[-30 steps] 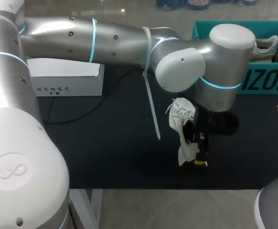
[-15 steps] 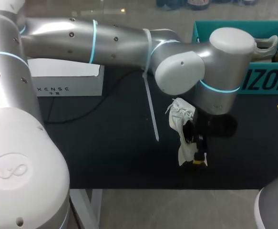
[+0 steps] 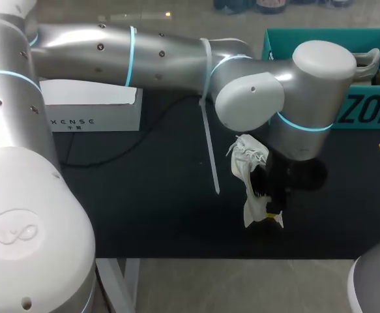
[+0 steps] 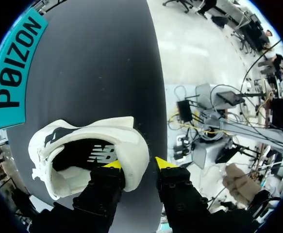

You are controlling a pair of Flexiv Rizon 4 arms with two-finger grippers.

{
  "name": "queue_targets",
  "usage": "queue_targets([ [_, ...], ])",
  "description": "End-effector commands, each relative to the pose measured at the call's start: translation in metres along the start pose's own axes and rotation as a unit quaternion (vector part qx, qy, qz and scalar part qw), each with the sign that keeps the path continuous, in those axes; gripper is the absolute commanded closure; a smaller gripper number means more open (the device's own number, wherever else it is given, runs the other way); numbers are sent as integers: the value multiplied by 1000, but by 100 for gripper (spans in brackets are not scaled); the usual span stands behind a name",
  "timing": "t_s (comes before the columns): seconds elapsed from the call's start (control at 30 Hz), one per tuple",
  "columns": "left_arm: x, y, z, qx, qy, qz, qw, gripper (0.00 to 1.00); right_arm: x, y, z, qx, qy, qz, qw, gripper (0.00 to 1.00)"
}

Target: Take the shoe out of the shoebox, open the shoe tongue, remove and reinsert the insole, then place the shoe into the shoebox

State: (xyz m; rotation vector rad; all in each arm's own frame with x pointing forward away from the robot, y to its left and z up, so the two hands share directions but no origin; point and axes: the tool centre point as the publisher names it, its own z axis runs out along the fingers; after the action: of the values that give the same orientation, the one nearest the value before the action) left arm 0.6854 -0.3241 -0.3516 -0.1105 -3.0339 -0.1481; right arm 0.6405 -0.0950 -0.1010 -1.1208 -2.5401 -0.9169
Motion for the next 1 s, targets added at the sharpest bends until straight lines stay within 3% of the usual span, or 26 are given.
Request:
queue_targets([
  [0.03,3,2,-2,0,-2,-1,1000,88,-1,3,0,3,1,1,1000,0],
  [0.1,3,3,-1,0,-2,-1,1000,100,-1,3,0,3,1,1,1000,0],
  [0.37,5,4,-1,5,4,7,1000,100,-1,3,0,3,1,1,1000,0],
  [0.6,10,13,-15,18,-1,33,999,100,-1,3,0,3,1,1,1000,0],
  [0.83,6,49,-40,15,-31,99,995,100,-1,3,0,3,1,1,1000,0],
  [0.9,4,60,-44,-12,-44,109,993,100,-1,3,0,3,1,1,1000,0],
  [1.0,0,77,-51,-1,-47,144,988,100,-1,3,0,3,1,1,1000,0],
])
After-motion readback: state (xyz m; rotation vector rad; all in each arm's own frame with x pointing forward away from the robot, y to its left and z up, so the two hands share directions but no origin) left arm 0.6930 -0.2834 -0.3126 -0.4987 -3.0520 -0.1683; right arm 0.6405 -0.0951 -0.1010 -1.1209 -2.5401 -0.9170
